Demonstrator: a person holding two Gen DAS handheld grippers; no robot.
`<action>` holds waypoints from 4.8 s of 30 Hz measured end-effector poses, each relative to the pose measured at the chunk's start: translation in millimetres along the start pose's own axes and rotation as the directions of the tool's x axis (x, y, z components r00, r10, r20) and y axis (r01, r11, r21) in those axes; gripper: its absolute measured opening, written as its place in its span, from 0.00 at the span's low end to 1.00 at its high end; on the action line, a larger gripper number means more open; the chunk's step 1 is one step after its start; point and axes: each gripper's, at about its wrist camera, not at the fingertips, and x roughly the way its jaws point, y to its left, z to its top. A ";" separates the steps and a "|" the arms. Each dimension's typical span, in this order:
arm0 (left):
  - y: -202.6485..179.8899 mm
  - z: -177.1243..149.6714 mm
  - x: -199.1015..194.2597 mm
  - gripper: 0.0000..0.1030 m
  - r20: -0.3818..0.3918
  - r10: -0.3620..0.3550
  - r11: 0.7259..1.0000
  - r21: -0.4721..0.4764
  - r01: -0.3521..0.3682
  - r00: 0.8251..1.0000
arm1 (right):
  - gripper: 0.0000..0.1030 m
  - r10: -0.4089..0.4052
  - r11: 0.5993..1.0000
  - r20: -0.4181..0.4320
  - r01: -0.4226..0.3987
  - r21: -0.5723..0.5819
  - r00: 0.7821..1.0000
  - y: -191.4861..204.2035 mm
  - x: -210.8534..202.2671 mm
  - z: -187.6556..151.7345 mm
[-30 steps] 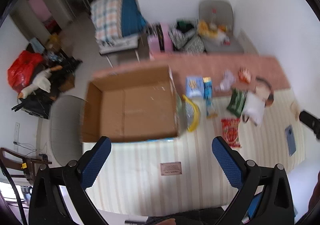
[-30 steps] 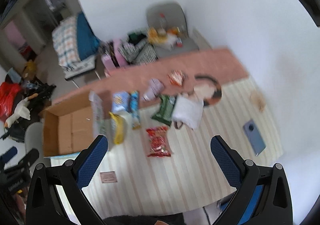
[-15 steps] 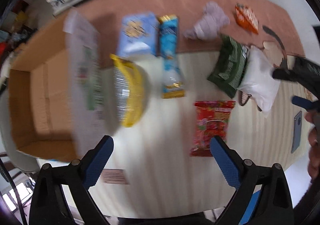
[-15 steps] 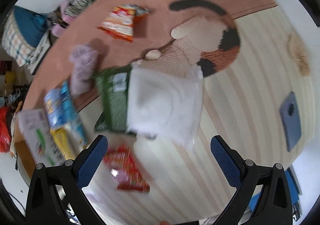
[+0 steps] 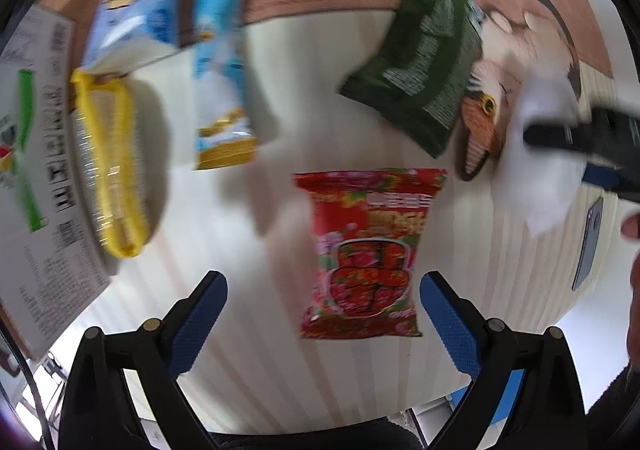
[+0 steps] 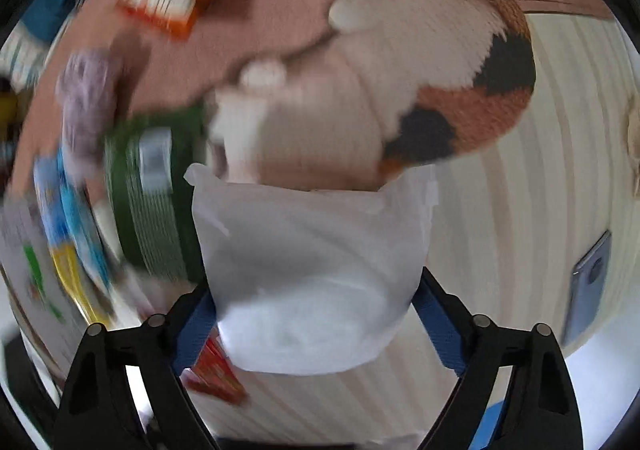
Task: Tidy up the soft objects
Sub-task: 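Grasp the red snack bag with the left gripper while the right grasps the white bag, then carry both bags into the cardboard box and open both grippers, then grasp the blue tissue pack with the left gripper while the right grasps the green snack bag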
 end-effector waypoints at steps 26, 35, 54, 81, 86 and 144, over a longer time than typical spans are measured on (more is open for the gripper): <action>-1.5 -19.9 -34.2 0.42 0.108 0.049 0.999 0.009 -0.050 0.993 | 0.75 -0.025 1.000 0.122 0.024 0.008 0.992 20.2 7.0 -69.6; 86.6 -62.9 -158.0 0.42 0.290 0.009 0.998 -0.068 0.011 0.957 | 0.74 0.139 0.977 0.229 -0.095 -0.193 0.963 137.2 -61.6 -133.3; 372.3 -16.5 -154.7 0.42 0.246 -0.053 0.957 -0.265 0.119 0.968 | 0.75 0.171 0.882 0.206 -0.056 -0.469 0.963 501.8 -65.2 -132.7; 417.1 23.1 -113.8 0.86 0.097 -0.081 0.959 -0.265 0.104 0.992 | 1.00 -0.020 0.903 0.218 0.111 -0.414 0.976 546.2 10.0 -70.1; 412.6 -10.3 -134.3 0.97 0.163 -0.074 0.954 -0.277 0.118 0.984 | 1.00 0.019 0.906 0.225 0.079 -0.416 0.974 536.1 -4.2 -94.9; 80.1 175.0 -61.4 0.98 -0.068 0.108 0.990 0.096 -0.101 0.992 | 0.99 0.107 0.984 0.244 -0.138 0.113 0.964 101.8 -31.0 -8.6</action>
